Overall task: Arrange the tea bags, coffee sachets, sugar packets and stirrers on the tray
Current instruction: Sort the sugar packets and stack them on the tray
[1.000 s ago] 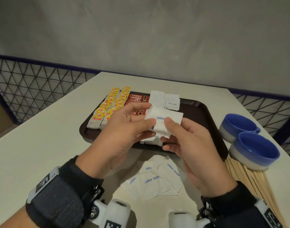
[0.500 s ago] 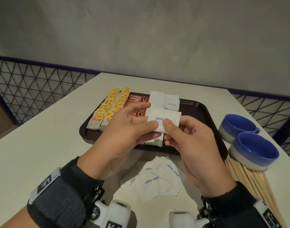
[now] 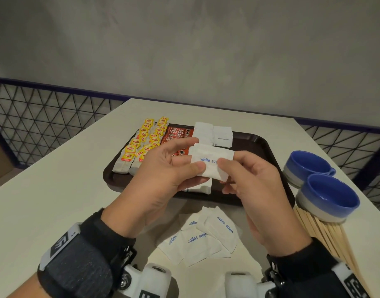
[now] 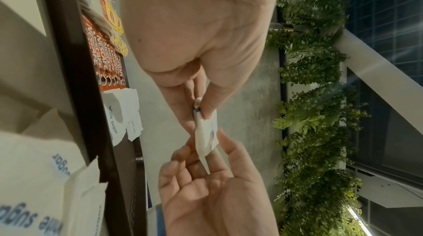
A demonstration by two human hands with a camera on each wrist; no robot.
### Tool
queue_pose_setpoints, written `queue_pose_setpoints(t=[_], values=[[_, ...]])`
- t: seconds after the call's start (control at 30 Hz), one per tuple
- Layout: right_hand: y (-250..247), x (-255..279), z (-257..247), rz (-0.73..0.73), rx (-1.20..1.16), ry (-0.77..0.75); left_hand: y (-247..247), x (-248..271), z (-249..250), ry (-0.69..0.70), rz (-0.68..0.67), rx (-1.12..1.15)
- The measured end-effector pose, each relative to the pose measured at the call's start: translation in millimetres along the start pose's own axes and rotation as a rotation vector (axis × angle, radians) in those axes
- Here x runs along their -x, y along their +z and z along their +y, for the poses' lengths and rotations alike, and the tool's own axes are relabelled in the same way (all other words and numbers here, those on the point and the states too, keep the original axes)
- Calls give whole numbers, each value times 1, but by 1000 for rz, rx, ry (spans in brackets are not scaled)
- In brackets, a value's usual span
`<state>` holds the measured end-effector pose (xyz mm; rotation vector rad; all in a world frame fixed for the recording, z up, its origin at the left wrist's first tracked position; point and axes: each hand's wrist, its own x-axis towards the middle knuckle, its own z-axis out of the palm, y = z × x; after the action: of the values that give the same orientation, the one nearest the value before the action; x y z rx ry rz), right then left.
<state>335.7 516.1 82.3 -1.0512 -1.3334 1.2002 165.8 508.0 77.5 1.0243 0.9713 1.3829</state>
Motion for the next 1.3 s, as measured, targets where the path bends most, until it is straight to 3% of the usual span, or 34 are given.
queue_pose_setpoints(t=[0.23,0.37,0.43,0.57,0.73,0.87,1.17,1.3], values=[[-21,-6,-30,-85,264,92,5,4,0,-54,-14,-32],[-29,-57,-52,10,342,56,5,0,5,-57,43,-34],[-33,-91,-54,26,374,109,5,1,7,-70,35,-24],[-44,-148,-27,14,490,314,4,1,8,-99,19,-5],[-56,-179,20,36,532,497,0,-4,10,-97,33,45],[-52,-195,31,78,431,479,2,-3,10,-97,13,63],[-45,-208,38,91,439,454,6,-4,10,-138,51,87],[-42,-210,40,28,569,399,5,-4,11,-121,69,96]])
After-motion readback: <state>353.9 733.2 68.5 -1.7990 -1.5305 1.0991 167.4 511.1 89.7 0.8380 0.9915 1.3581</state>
